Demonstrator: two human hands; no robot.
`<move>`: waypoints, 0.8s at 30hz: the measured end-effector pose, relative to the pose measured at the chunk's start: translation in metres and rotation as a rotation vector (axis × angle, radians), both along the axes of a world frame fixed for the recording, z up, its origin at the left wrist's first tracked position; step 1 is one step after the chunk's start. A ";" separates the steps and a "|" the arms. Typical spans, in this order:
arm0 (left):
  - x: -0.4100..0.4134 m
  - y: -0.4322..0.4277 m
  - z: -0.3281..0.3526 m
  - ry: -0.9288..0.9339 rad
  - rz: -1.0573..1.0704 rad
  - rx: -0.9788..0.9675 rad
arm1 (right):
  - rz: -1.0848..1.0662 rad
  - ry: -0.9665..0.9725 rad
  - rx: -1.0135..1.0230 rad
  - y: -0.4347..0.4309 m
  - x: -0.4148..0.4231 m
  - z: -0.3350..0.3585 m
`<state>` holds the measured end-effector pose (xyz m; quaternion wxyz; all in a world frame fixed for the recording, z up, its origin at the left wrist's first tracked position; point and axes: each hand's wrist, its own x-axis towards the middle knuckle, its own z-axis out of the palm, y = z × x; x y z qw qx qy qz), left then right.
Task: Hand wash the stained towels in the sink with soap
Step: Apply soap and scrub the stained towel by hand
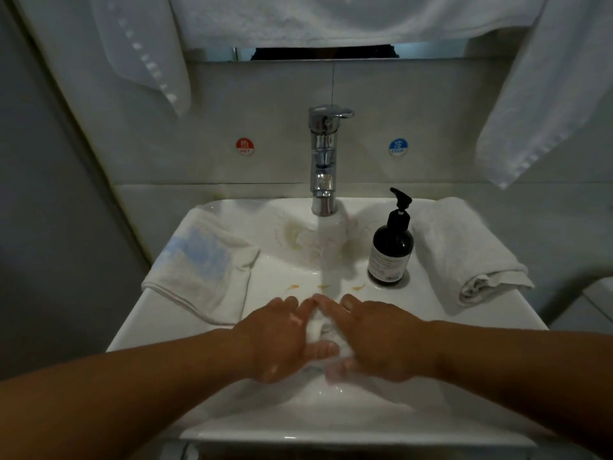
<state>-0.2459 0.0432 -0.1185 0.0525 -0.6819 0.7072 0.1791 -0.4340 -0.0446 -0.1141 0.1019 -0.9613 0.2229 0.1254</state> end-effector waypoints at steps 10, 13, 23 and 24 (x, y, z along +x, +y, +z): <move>0.008 -0.024 0.003 -0.051 0.010 -0.068 | -0.136 -0.202 0.157 -0.016 0.011 0.009; 0.008 -0.024 0.018 0.043 0.039 0.026 | -0.194 -0.130 0.352 -0.007 0.007 0.016; 0.000 0.012 0.002 -0.116 -0.102 0.021 | -0.063 0.015 -0.014 0.007 -0.003 -0.002; 0.000 0.007 0.004 -0.084 -0.106 0.006 | -0.089 -0.010 -0.033 0.003 0.001 -0.004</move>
